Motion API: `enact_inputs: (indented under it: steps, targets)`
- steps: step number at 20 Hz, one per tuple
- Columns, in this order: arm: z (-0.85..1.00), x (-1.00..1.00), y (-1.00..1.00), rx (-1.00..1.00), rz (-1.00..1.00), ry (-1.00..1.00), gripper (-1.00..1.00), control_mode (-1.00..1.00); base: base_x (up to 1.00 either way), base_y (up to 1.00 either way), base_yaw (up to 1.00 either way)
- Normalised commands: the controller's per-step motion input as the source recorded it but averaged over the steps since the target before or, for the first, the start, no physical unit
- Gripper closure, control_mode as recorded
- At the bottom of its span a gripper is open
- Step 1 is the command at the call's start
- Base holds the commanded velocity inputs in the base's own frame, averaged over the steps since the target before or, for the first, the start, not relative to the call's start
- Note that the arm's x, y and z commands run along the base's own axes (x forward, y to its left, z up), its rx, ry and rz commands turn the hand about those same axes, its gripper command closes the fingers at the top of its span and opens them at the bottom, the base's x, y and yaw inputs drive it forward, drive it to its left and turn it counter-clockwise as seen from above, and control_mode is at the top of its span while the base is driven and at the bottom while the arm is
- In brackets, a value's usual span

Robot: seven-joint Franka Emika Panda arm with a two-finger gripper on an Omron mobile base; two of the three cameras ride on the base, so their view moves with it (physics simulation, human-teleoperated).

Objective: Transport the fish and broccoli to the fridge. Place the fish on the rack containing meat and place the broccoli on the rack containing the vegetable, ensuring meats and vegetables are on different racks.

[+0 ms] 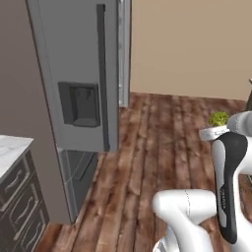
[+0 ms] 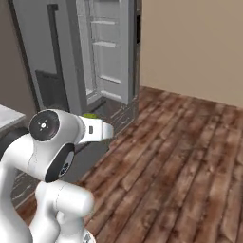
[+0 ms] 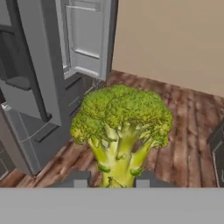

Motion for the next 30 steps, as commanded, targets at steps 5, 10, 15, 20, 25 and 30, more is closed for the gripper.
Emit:
enact_inputs:
  steps: [5, 10, 15, 20, 25, 30]
  targets:
    - [0.00, 0.00, 0.00, 0.00, 0.00, 0.00, 1.00, 1.00, 1.00, -0.72, 0.45]
    - [0.00, 0.00, 0.00, 0.00, 0.00, 0.00, 1.00, 1.00, 1.00, -0.71, 0.54]
    - [0.00, 0.00, 0.00, 0.00, 0.00, 0.00, 1.00, 1.00, 0.90, -0.73, 0.62]
    - [0.00, 0.00, 0.00, 0.00, 0.00, 0.00, 1.00, 1.00, 0.50, -0.79, 0.61]
    - [0.00, 0.00, 0.00, 0.00, 0.00, 0.00, 1.00, 1.00, 0.08, -0.60, 0.58]
    - [0.00, 0.00, 0.00, 0.00, 0.00, 0.00, 1.00, 1.00, -0.50, -0.13, 0.50]
